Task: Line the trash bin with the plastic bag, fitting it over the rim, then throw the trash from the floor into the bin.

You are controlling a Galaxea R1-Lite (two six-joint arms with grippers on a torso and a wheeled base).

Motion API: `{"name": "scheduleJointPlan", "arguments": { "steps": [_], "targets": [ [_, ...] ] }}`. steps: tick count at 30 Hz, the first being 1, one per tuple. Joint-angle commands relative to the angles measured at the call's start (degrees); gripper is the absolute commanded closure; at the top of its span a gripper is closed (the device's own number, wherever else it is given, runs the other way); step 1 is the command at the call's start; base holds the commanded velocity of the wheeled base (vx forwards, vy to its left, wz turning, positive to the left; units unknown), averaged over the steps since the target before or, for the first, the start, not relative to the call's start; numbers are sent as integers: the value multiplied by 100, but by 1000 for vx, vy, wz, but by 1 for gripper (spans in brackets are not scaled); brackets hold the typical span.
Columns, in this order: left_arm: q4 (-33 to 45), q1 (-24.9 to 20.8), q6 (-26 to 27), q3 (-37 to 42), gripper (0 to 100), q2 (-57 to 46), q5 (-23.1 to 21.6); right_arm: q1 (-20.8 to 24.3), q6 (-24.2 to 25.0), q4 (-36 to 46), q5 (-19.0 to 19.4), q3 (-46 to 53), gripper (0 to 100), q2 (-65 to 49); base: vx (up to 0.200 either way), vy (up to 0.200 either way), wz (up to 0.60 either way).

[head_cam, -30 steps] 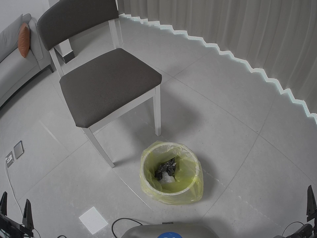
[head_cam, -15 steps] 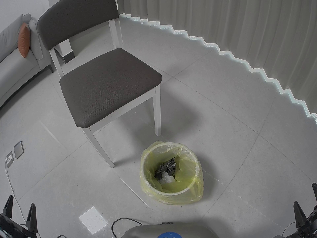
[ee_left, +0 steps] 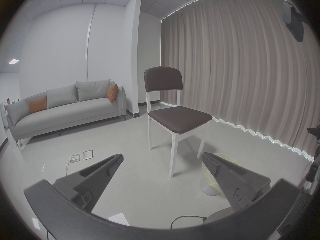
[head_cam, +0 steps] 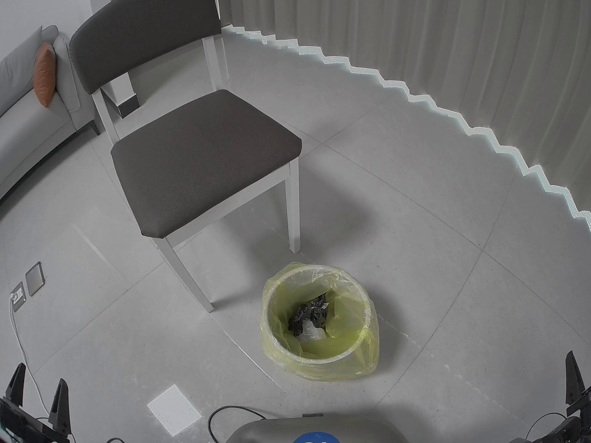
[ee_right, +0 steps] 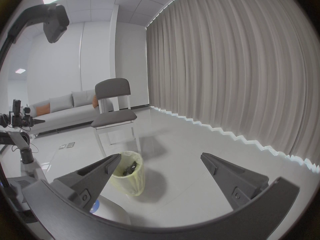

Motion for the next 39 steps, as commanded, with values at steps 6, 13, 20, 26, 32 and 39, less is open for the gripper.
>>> {"name": "scheduleJointPlan", "arguments": {
  "steps": [6, 13, 20, 26, 32, 39],
  "targets": [
    [0, 1, -15, -1, 0, -66, 0, 2, -257, 761, 266, 55, 0, -27, 0, 0, 0],
    [0, 1, 11, -1, 0, -66, -27, 2, -160, 700, 249, 72, 0, -27, 0, 0, 0],
    [0, 1, -24, -1, 0, -66, -36, 2, -20, 691, 64, 72, 0, -35, 0, 0, 0],
    [0, 1, 187, 35, 0, -66, -194, 2, 42, 682, 47, 72, 0, -35, 0, 0, 0],
    [35, -7, 363, 70, 0, -66, -712, 2, 86, 603, 38, 99, 0, -35, 0, 0, 0],
    [9, -7, 354, 78, 0, -66, -704, -7, 138, 603, 29, 99, 0, -35, 0, 0, 0]
  ]
}}
